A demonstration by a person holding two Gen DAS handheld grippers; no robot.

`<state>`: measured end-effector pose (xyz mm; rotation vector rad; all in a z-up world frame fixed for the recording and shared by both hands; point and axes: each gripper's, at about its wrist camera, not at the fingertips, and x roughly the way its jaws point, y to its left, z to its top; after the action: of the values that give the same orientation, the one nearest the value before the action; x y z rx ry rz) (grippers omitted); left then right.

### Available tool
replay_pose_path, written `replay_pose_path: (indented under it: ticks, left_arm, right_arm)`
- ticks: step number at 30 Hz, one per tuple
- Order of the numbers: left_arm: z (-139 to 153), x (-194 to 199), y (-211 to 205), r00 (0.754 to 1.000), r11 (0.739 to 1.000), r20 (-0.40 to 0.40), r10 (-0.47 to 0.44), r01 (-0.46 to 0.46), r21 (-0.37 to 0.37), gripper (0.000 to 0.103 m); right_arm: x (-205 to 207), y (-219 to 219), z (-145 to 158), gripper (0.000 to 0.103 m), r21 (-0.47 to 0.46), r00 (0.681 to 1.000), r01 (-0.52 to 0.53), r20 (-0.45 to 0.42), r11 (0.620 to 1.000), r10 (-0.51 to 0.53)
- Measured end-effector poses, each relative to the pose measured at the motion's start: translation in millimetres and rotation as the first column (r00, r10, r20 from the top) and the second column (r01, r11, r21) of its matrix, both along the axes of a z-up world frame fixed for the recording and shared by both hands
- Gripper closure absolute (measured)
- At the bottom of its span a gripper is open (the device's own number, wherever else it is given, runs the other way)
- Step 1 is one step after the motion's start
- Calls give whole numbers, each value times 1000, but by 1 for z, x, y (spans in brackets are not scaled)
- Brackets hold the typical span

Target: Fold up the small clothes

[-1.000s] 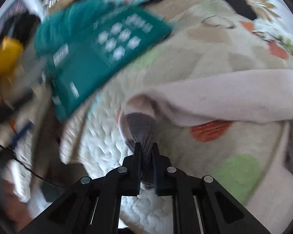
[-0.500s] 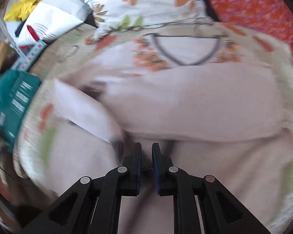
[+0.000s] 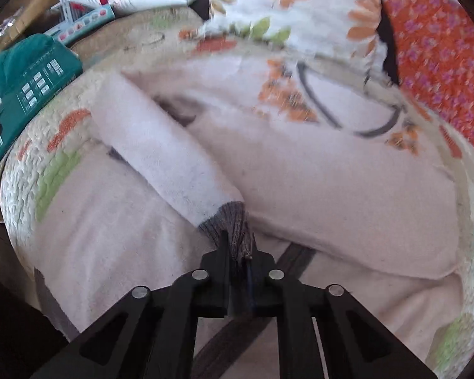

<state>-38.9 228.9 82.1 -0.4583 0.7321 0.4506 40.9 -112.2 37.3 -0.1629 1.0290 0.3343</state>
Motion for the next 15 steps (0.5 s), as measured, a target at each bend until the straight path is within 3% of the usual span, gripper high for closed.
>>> replay_pose_path:
  ticks: [3, 4, 6, 8, 11, 13, 14, 15]
  left_arm:
    - [0, 4, -6, 1000, 1000, 2, -21, 21, 3, 28]
    - [0, 6, -8, 1000, 1000, 0, -30, 30, -1, 28]
    - [-2, 10, -12, 999, 999, -2, -45, 45, -21, 28]
    - [-4, 14, -15, 998, 997, -9, -60, 59, -42, 28]
    - [-5, 19, -23, 997, 996, -13, -74, 73, -42, 28]
    - [-4, 21, -27, 996, 995, -14, -87, 86, -41, 28]
    - [-5, 22, -30, 995, 995, -16, -94, 93, -41, 28]
    - [-6, 24, -32, 995, 994, -19, -99, 98, -40, 28]
  right_arm:
    - [-2, -17, 33, 94, 249, 998, 2, -62, 969, 14]
    - [-2, -32, 56, 94, 380, 998, 10, -62, 925, 14]
    - [0, -63, 86, 94, 515, 999, 39, -43, 856, -19]
    - [7, -102, 100, 94, 587, 994, 105, -53, 803, -91]
    - [21, -149, 89, 91, 513, 960, 275, -100, 813, -261]
    - [34, -171, 65, 73, 244, 906, 423, -132, 873, -402]
    - [36, -175, 56, 71, 52, 880, 474, -76, 879, -470]
    - [35, -174, 54, 71, -22, 877, 479, -33, 877, -480]
